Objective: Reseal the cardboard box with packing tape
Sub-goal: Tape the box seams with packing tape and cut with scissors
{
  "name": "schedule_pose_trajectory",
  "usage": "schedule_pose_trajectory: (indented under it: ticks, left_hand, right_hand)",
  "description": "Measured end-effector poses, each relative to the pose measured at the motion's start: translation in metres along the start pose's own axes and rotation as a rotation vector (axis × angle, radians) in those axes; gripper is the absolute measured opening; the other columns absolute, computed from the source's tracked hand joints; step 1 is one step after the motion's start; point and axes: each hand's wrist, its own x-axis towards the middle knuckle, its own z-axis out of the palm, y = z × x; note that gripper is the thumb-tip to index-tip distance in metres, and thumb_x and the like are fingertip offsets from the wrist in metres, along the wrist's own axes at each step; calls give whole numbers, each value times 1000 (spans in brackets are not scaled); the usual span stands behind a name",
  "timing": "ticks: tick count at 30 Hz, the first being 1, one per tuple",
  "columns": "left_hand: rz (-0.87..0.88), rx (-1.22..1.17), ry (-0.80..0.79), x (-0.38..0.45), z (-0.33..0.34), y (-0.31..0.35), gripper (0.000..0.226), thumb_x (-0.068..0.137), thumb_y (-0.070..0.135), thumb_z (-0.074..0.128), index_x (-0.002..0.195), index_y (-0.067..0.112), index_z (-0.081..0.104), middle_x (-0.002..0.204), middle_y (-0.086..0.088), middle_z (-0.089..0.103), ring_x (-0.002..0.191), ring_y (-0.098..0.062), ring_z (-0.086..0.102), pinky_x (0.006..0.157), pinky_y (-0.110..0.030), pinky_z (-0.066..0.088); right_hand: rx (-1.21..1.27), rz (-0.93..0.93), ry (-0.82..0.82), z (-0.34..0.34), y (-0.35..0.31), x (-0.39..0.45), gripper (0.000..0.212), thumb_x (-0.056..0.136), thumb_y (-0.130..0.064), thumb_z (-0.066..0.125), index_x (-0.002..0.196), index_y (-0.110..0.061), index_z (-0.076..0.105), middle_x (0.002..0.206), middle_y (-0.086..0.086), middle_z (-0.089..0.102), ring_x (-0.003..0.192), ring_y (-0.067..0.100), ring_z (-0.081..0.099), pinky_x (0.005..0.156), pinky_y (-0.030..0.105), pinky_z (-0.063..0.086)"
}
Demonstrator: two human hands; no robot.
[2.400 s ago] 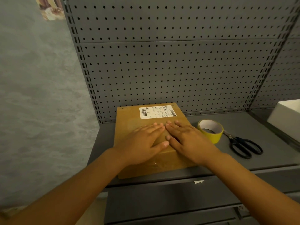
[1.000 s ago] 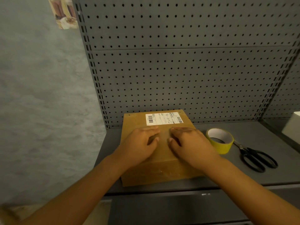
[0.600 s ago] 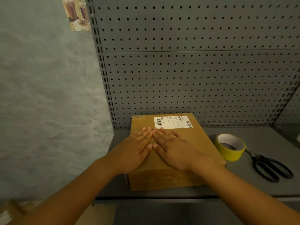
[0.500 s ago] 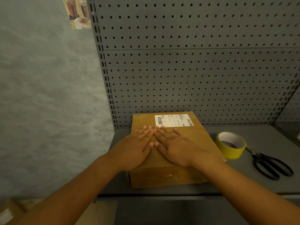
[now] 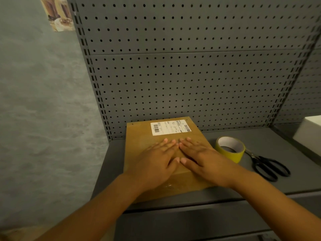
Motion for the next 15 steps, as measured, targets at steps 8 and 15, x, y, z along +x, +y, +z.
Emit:
schedule_pose_trajectory:
  ticks: [8,15]
  left_hand:
    - [56,-35,-75,-3,-2,-9,59,95,60,21,150,41,7,156,22,0,142,5,-8,119,-27,0]
    - [-216,-271,238,-7,-14,-21,50,96,41,47,144,36,35,153,15,28,142,-5,20,117,-33,17]
  right_hand:
    - [-43,2,113,2,16,-4,85,78,-80,-4,147,-41,25,156,-19,19,145,2,12,119,28,9]
    - [330,224,209,5,16,-6,66,93,-57,37,152,-34,16,158,-15,12,146,9,12,116,29,14]
